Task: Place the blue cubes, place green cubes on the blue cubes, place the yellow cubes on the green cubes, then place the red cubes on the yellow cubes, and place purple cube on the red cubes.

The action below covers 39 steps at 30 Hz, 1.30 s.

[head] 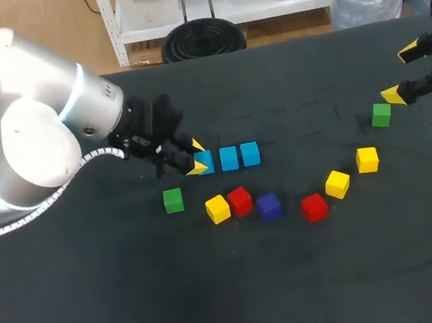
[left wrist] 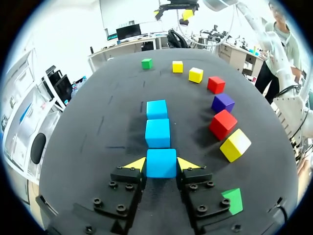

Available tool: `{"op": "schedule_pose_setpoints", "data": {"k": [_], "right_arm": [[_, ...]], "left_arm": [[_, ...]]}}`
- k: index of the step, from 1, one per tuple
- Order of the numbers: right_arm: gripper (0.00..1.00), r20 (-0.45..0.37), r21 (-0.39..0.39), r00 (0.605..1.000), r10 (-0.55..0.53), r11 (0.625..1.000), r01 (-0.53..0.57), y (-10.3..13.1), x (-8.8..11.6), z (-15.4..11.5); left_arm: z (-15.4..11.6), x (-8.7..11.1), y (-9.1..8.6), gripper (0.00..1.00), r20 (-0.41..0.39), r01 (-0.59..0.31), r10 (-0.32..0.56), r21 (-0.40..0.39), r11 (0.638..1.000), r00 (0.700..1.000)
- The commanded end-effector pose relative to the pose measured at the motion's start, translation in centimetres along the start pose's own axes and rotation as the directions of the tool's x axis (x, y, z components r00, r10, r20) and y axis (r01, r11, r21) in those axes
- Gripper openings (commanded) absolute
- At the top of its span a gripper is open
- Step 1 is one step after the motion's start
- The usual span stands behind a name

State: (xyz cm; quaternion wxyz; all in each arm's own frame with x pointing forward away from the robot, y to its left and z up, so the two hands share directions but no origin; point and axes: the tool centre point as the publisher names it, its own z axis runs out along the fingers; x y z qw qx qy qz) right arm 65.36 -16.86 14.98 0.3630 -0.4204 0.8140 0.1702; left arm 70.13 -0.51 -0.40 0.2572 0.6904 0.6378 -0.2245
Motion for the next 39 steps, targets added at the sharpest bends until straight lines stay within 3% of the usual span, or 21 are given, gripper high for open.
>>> {"op": "schedule_pose_setpoints", "data": {"k": [1,31,34,37,39], "right_arm": [[1.0,-0.001,0.002,1.0,0.0,1.0,0.0,0.07,-0.01,0.0],[1.0,-0.001,0.002,1.0,0.0,1.0,0.0,0.07,-0.01,0.0],[1.0,-0.001,0.002,1.0,0.0,1.0,0.0,0.07,-0.01,0.0],[1.0,-0.001,0.002,1.0,0.0,1.0,0.0,0.07,-0.01,0.0],[1.0,-0.001,0.002,1.0,0.0,1.0,0.0,0.07,-0.01,0.0]], "left_arm": [[0.23,0.15,0.47,0.0,-0.002,-0.002,0.002,0.01,1.0,1.0],[0.5,0.27,0.7,0.0,-0.011,0.007,-0.007,0.016,1.0,1.0],[0.49,0.26,0.71,0.08,-0.014,0.008,-0.008,0.016,1.0,1.0],[0.48,0.22,0.71,0.4,-0.016,0.013,-0.012,0.015,1.0,1.0],[0.47,0.18,0.71,0.42,-0.017,0.014,-0.014,0.014,1.0,1.0]]}}
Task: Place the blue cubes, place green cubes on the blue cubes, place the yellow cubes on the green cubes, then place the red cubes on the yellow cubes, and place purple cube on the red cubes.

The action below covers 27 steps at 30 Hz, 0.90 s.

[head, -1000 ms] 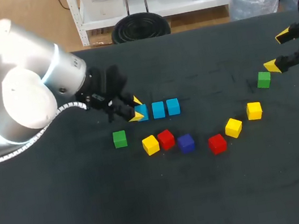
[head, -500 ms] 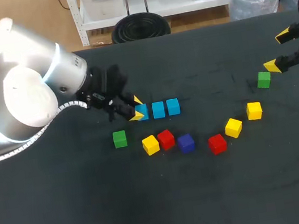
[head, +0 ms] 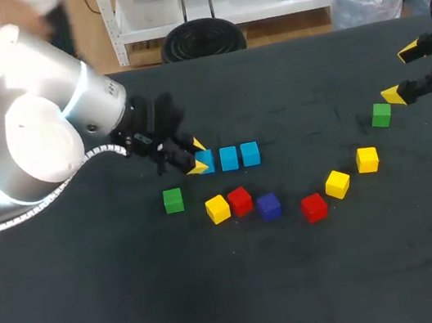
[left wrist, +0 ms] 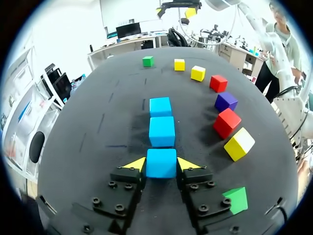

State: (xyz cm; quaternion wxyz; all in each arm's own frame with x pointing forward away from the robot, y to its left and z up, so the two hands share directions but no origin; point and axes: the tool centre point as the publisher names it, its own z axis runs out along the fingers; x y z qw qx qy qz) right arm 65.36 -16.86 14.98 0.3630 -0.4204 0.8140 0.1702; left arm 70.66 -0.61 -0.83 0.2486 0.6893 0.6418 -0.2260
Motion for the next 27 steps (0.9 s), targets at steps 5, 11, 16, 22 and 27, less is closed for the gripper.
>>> {"op": "schedule_pose_setpoints", "data": {"k": [5,11,16,22,27], "right_arm": [[1.0,-0.001,0.002,1.0,0.0,1.0,0.0,0.1,0.0,0.0],[1.0,-0.001,0.002,1.0,0.0,1.0,0.0,0.1,0.0,0.0],[1.0,-0.001,0.002,1.0,0.0,1.0,0.0,0.1,0.0,0.0],[1.0,-0.001,0.002,1.0,0.0,1.0,0.0,0.1,0.0,0.0],[1.0,-0.001,0.002,1.0,0.0,1.0,0.0,0.1,0.0,0.0]], "left_arm": [[0.1,-0.1,0.2,1.0,-0.014,0.004,-0.004,0.002,1.0,1.0],[-0.1,-0.3,0.2,1.0,-0.018,0.006,-0.006,0.001,1.0,1.0],[-0.9,-0.9,0.4,1.0,-0.017,0.008,-0.008,-0.011,1.0,1.0],[-2.3,-2.1,0.9,1.0,0.003,0.02,-0.02,-0.041,0.999,1.0],[-3.6,-3.0,1.1,1.0,0.023,0.041,-0.039,-0.069,0.997,0.999]]}}
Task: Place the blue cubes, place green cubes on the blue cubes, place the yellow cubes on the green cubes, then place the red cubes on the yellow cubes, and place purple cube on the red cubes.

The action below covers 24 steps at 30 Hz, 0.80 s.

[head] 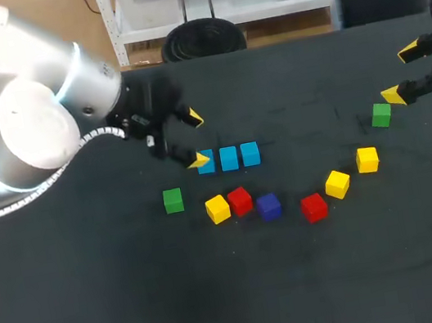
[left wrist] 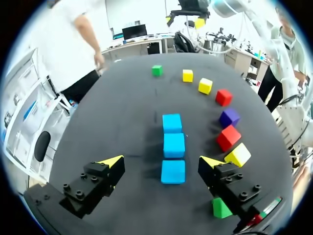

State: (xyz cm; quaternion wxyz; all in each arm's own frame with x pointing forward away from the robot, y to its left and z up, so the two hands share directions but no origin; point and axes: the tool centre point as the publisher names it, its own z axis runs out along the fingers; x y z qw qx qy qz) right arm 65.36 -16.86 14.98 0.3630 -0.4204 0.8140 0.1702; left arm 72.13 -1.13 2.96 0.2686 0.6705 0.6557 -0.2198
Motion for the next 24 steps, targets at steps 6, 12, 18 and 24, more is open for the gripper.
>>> {"op": "schedule_pose_setpoints", "data": {"k": [6,12,18,24], "right_arm": [[1.0,-0.001,0.002,1.0,0.0,1.0,0.0,0.1,0.0,0.0],[1.0,-0.001,0.002,1.0,0.0,1.0,0.0,0.1,0.0,0.0],[1.0,-0.001,0.002,1.0,0.0,1.0,0.0,0.1,0.0,0.0],[1.0,-0.001,0.002,1.0,0.0,1.0,0.0,0.1,0.0,0.0]], "left_arm": [[-2.8,-0.9,-0.6,1.0,0.032,0.067,-0.066,-0.059,0.996,0.997],[-5.6,-1.4,-0.3,1.0,0.082,0.175,-0.165,-0.129,0.976,0.983],[-8.8,-1.4,-0.5,1.0,0.11,0.238,-0.221,-0.179,0.955,0.969],[-12.5,-0.5,-1.2,1.0,0.128,0.281,-0.261,-0.184,0.942,0.957]]}}
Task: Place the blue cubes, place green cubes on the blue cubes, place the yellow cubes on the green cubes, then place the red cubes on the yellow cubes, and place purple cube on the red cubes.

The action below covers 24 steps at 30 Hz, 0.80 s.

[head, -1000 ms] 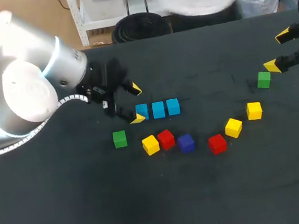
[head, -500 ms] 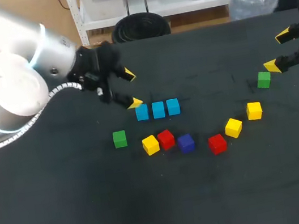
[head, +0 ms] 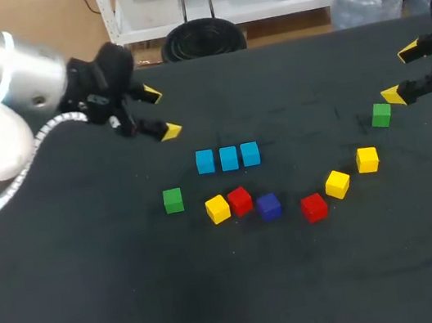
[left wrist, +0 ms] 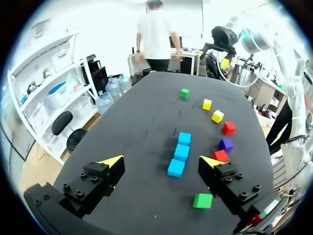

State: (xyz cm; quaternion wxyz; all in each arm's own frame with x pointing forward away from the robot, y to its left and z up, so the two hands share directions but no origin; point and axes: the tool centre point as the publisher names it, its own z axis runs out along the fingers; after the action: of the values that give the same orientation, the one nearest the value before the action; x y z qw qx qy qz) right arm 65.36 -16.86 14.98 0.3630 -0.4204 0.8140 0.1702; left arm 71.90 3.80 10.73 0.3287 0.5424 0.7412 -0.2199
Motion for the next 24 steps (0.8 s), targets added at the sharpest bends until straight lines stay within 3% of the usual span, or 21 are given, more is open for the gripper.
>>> {"op": "schedule_pose_setpoints", "data": {"k": [1,13,24], "right_arm": [[1.0,-0.001,0.002,1.0,0.0,1.0,0.0,0.1,0.0,0.0],[1.0,-0.001,0.002,1.0,0.0,1.0,0.0,0.1,0.0,0.0],[1.0,-0.001,0.002,1.0,0.0,1.0,0.0,0.1,0.0,0.0]], "left_arm": [[-4.2,1.0,-0.6,1.0,0.015,0.028,-0.028,-0.018,0.999,0.999],[-9.4,3.1,-1.1,1.0,-0.042,0.107,-0.113,-0.126,0.986,0.993],[-11.6,4.3,-2.8,1.0,-0.04,0.203,-0.212,-0.173,0.964,0.976]]}}
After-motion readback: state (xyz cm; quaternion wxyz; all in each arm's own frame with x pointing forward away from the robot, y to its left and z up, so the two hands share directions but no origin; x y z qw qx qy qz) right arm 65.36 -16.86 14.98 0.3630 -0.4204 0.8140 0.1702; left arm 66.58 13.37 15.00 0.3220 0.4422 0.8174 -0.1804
